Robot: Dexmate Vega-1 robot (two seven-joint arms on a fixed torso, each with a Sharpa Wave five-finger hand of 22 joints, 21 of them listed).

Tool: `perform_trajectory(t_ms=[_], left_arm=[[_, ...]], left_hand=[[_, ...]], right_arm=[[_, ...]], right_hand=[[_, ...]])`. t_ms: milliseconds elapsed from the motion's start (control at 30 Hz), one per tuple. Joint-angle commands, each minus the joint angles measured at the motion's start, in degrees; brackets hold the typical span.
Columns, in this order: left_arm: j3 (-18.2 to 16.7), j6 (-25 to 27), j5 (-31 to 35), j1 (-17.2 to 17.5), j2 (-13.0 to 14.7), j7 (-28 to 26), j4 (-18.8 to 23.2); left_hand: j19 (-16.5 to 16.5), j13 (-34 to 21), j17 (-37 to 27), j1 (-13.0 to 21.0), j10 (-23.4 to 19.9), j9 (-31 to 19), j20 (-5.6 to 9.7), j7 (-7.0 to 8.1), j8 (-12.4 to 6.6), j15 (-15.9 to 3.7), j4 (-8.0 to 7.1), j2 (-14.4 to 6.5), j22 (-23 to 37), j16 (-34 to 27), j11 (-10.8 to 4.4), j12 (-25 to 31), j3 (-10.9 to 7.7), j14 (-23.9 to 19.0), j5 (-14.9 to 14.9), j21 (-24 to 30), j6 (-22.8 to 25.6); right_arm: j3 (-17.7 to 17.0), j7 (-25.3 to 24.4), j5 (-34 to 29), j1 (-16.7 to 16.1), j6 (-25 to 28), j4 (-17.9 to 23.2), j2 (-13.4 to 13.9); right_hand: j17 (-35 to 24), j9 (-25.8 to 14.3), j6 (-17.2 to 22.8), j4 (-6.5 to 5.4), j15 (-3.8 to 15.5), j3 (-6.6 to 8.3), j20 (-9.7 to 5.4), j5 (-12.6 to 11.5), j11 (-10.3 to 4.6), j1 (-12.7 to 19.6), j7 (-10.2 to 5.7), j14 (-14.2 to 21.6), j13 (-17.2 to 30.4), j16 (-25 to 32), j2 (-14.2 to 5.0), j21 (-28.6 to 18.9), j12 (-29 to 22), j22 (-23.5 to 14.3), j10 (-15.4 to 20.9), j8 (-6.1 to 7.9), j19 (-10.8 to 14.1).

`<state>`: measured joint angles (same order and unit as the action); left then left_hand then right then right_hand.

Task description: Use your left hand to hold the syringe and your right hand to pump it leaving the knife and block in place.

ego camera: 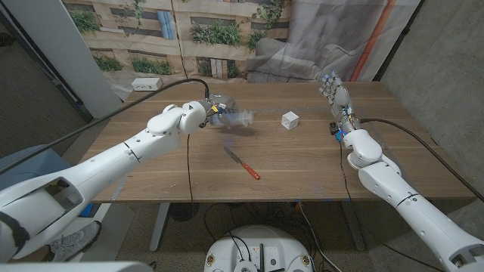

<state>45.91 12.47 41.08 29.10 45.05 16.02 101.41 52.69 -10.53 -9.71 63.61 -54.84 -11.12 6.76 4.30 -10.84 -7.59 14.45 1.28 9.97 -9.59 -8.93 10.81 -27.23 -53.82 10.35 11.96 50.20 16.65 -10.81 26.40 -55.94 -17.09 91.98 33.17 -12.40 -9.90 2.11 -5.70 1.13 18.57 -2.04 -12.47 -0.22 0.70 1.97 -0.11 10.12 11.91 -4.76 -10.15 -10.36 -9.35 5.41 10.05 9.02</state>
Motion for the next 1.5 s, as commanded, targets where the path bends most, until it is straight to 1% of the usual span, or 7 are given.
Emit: perform_trajectory(t_ms=[33,267,633,833,1267,1467,1500], left_arm=[[0.47,-2.72,0.91,-0.83,0.07,3.45,-2.71],[0.36,-2.74,1.17,0.3,0.04,2.15,-4.27],[1.39,-3.56,1.55,0.34,0.24,3.3,-6.33],[1.21,-3.63,0.91,0.55,-0.11,3.0,-7.38],[1.42,-2.38,1.53,0.63,0.23,3.93,-6.67],[1.31,-1.16,2.08,0.92,0.37,4.4,-5.75],[1.27,-1.01,2.07,0.96,0.43,4.57,-5.57]], left_hand=[[0.01,-0.17,-0.17,-3.51,-2.5,-0.11,4.31,0.89,-0.33,-6.16,-4.26,-6.12,0.31,-0.42,-2.69,0.17,-4.36,0.24,0.34,0.25,5.91],[-0.31,-0.16,-0.17,-3.54,-2.45,-0.1,4.37,0.92,-0.35,-6.14,-4.25,-6.06,0.3,-0.41,-2.72,0.16,-4.32,0.35,0.34,0.14,5.94],[-1.5,-0.16,-0.05,-3.68,-1.41,-0.1,4.23,1.13,-0.01,-6.1,-4.23,-5.72,0.29,-0.09,-2.7,-0.17,-4.2,1.53,0.37,-0.24,4.98],[-2.01,-0.15,-0.06,-3.68,-0.66,-0.11,4.26,1.52,0.19,-6.11,-4.23,-5.7,0.29,-0.07,-2.74,-0.32,-4.19,2.18,0.42,-0.34,4.16],[-3.23,-0.16,0.03,-4.89,1.64,-0.16,4.08,1.24,0.37,-5.82,-4.72,-5.3,0.24,0.03,-2.51,-0.61,-3.86,3.94,0.38,-0.56,2.36],[-4.15,-0.15,0.08,-6.12,3.13,-0.17,3.79,1.48,0.33,-5.7,-4.86,-4.66,0.21,0.05,-2.11,-0.62,-3.49,5.24,0.34,-0.67,1.23],[-4.21,-0.15,0.09,-6.32,3.35,-0.16,3.77,1.27,0.42,-5.73,-4.82,-4.49,0.2,0.03,-2.14,-0.57,-3.43,5.46,0.35,-0.64,0.73]], right_arm=[[0.04,1.1,3.92,0.92,2.12,-1.25,0.22],[0.63,2.25,4.45,1.39,1.34,-2.94,0.01],[1.4,4.15,6.46,2.08,3.6,-3.78,0.66],[2.01,4.33,6.65,2.73,4.63,-4.61,0.68],[2.68,3.73,6.37,2.57,4.8,-4.87,0.55],[2.85,3.72,6.28,2.54,4.57,-5.1,0.47],[2.87,3.61,6.24,2.55,4.55,-5.14,0.41]], right_hand=[[-0.29,-0.1,-0.33,-0.3,0.0,0.17,-1.45,0.37,0.04,0.07,0.23,-0.24,0.21,-0.04,-1.02,-0.03,0.05,-0.19,-0.24,0.08,-0.28],[-0.35,-0.12,-0.29,-0.5,-0.2,0.09,-1.4,0.35,0.1,-0.05,0.39,-0.13,0.21,0.06,-1.04,-0.18,-0.09,-0.18,-0.12,0.22,-0.17],[-0.39,-0.13,-0.2,-0.68,-0.14,0.11,-1.36,0.29,0.15,-0.06,0.31,-0.02,0.22,0.14,-1.18,-0.37,-0.19,-0.18,-0.04,0.35,0.12],[-0.41,-0.14,-0.5,-0.79,-0.66,0.07,-1.11,0.26,0.26,-0.07,0.31,0.05,0.22,0.18,-1.14,-0.41,-0.24,-0.17,-0.01,0.3,0.15],[-0.5,-0.16,-0.98,-1.0,-0.92,-0.07,-0.48,0.23,0.36,-0.13,0.38,0.19,0.24,0.3,-1.03,-0.58,-0.29,-0.17,-0.06,0.26,0.52],[-0.53,-0.16,-0.97,-1.07,-0.93,-0.1,-0.41,0.21,0.36,-0.12,0.35,0.23,0.25,0.33,-1.02,-0.58,-0.31,-0.18,-0.07,0.33,0.52],[-0.53,-0.16,-0.98,-1.08,-0.94,-0.1,-0.38,0.2,0.33,-0.11,0.4,0.23,0.25,0.33,-1.01,-0.57,-0.32,-0.18,-0.05,0.34,0.5]])
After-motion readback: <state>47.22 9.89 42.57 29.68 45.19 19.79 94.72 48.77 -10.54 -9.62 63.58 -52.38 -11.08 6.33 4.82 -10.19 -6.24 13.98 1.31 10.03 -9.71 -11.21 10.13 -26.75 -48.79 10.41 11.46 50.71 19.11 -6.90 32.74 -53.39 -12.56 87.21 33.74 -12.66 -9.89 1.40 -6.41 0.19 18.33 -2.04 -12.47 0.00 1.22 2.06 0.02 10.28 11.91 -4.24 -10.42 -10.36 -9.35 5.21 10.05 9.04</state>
